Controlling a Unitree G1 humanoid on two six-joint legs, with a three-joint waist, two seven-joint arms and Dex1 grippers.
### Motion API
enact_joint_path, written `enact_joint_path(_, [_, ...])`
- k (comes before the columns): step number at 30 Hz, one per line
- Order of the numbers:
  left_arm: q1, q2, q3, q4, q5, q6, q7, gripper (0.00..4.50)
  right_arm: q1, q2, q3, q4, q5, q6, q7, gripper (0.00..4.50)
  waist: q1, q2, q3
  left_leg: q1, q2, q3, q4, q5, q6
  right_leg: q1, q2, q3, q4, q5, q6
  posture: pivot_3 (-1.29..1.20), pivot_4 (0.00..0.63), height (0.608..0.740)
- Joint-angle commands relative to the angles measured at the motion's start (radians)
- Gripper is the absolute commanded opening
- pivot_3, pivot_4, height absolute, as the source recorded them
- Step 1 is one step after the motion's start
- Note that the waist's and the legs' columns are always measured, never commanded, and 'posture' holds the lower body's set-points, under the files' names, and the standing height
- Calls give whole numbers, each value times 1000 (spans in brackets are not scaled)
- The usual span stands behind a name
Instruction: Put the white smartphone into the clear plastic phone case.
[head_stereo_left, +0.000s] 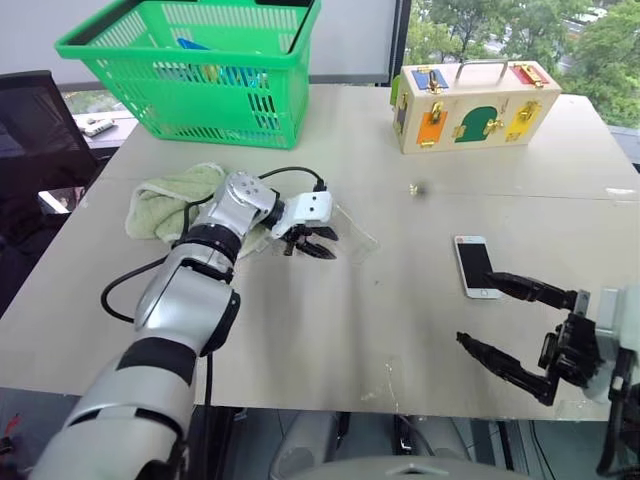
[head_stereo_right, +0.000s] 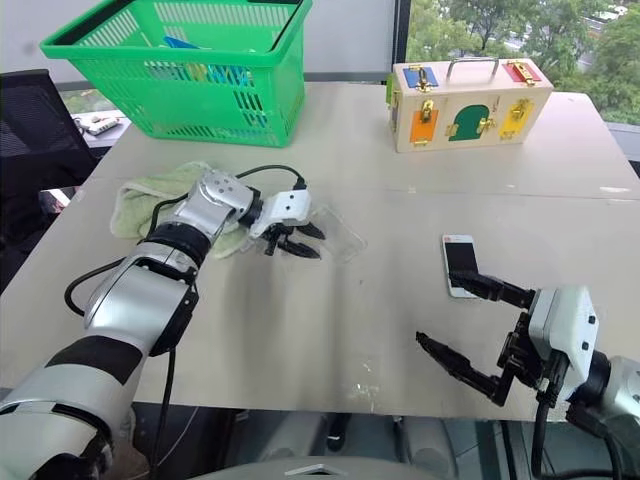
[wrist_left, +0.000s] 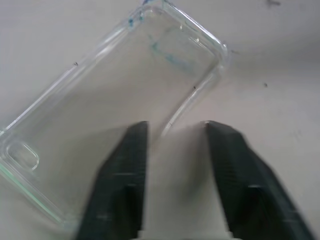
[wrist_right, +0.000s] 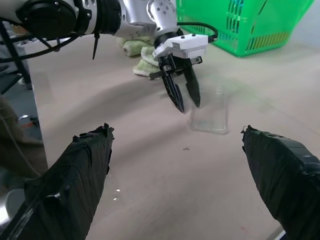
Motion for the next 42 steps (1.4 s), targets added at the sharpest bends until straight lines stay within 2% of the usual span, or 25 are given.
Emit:
enact_joint_path(1, [-13,-13,60,-42,-54,115,-92,97,24,21,-22,-44,-20,-35,-12,4500,0,0,0,0,0,0,0,0,0,0,0,0,0,0,0,0,150,740])
enact_joint_path(4, [24,-3,89,-204,-103,255,-138,97,40,36,-16,-52,-38,-46,-15,4500,-1,0,0,0,0,-1,1,0,0,0,1,-2,0,0,0,0,150,740])
enact_joint_path(7, [170,41,93,-696,-172,672,-119,97,44,39,-8,-52,-42,-43,-20,4500,-11,0,0,0,0,-1,2,0,0,0,0,0,1,0,0,0,150,740])
enact_joint_path(9, [254,53,92,-956,-216,881,-74,97,31,32,-2,-47,-44,-33,-36,4500,-21,1,0,-1,0,-1,2,0,0,0,1,0,0,0,0,0,150,740])
enact_joint_path(11, [306,41,89,-1115,-237,1012,-5,97,22,20,-1,-42,-53,-14,-57,4500,-22,1,0,0,0,-1,2,0,0,0,0,1,0,0,0,0,150,740])
enact_joint_path(13, [335,41,82,-1194,-234,1076,58,97,16,12,0,-41,-49,0,-66,4500,-19,1,0,0,0,-2,3,0,0,0,0,0,1,0,0,0,150,740])
enact_joint_path(17, [359,89,98,-1166,-225,1040,125,97,30,3,-18,-42,-21,14,-63,4500,-19,3,-1,3,1,-2,3,0,0,3,1,0,1,0,0,0,150,740])
enact_joint_path(23, [384,158,89,-1069,-210,947,175,2502,63,14,-8,-30,-67,-21,-28,4500,-11,3,-1,2,1,-2,2,0,0,3,1,0,0,0,0,0,150,740])
enact_joint_path(33, [343,155,-9,-721,-90,629,167,2502,50,23,21,-11,-117,-46,-5,4500,9,3,-1,2,1,-2,3,-2,-3,3,0,0,-1,0,0,0,150,740])
enact_joint_path(35, [332,136,-10,-675,-84,594,167,1950,51,25,25,-16,-121,-47,-9,4500,8,4,-2,3,1,-2,3,-2,-3,3,0,0,-1,0,0,0,150,740])
enact_joint_path(38, [320,119,0,-637,-82,549,162,681,61,33,24,-25,-127,-51,-14,4500,8,5,-3,3,1,-2,3,-2,-3,3,0,0,-1,0,0,0,150,740])
enact_joint_path(40, [317,111,15,-637,-97,541,146,62,68,39,23,-28,-130,-53,-15,4500,9,6,-4,3,1,-2,3,-2,-3,4,0,0,-1,0,0,0,150,740])
enact_joint_path(42, [332,109,34,-688,-138,527,100,62,77,45,25,-30,-137,-58,-15,4500,9,6,-4,3,1,-2,3,-2,-3,4,0,-1,-1,0,0,0,150,740])
